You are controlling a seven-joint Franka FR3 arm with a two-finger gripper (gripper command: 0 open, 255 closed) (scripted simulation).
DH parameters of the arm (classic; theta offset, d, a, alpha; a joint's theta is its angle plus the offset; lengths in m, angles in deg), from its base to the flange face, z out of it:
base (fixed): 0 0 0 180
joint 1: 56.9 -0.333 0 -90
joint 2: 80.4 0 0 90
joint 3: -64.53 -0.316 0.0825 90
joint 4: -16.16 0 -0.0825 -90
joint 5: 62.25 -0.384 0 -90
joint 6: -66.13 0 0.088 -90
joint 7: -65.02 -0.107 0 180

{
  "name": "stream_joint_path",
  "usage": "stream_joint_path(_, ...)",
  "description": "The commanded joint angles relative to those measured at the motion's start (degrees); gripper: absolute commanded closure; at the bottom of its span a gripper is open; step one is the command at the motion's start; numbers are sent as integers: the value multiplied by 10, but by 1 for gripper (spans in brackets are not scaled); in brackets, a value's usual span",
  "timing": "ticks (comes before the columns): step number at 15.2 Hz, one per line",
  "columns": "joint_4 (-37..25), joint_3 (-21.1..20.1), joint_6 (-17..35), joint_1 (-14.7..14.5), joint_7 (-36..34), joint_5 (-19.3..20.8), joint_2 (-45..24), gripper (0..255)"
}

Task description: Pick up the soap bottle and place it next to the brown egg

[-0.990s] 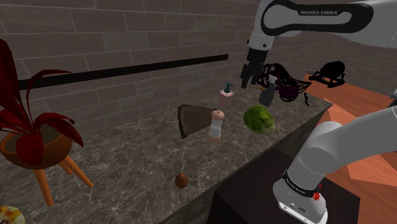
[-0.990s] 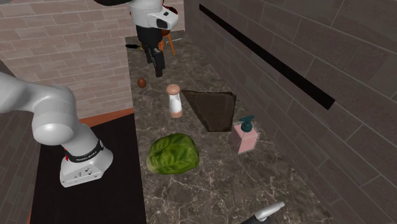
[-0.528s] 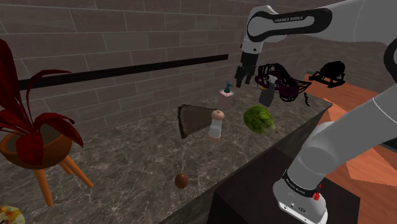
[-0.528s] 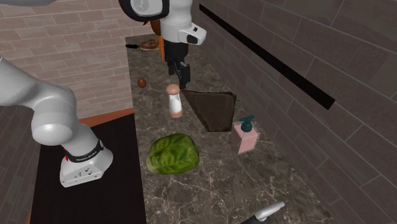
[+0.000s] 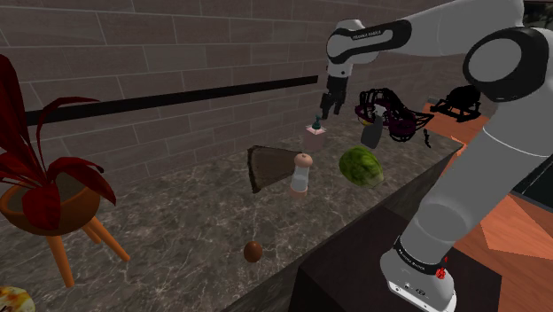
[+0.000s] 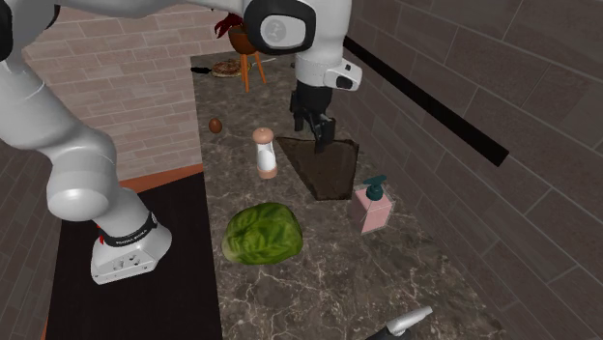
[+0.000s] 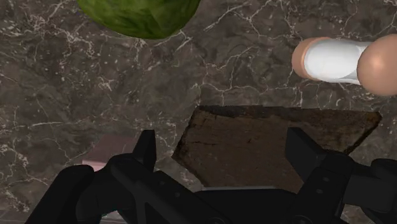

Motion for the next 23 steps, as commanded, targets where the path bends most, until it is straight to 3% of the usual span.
stream_joint_path(1,-30,9,11,6,19,-5,-43,0)
stream_joint_path(7,-156,26,11,31,69,-31,-179,0)
stream_joint_path(14,-349,28,-24,77,112,-63,-346,0)
stream_joint_path(23,-295,27,33,75,114,-65,-349,0)
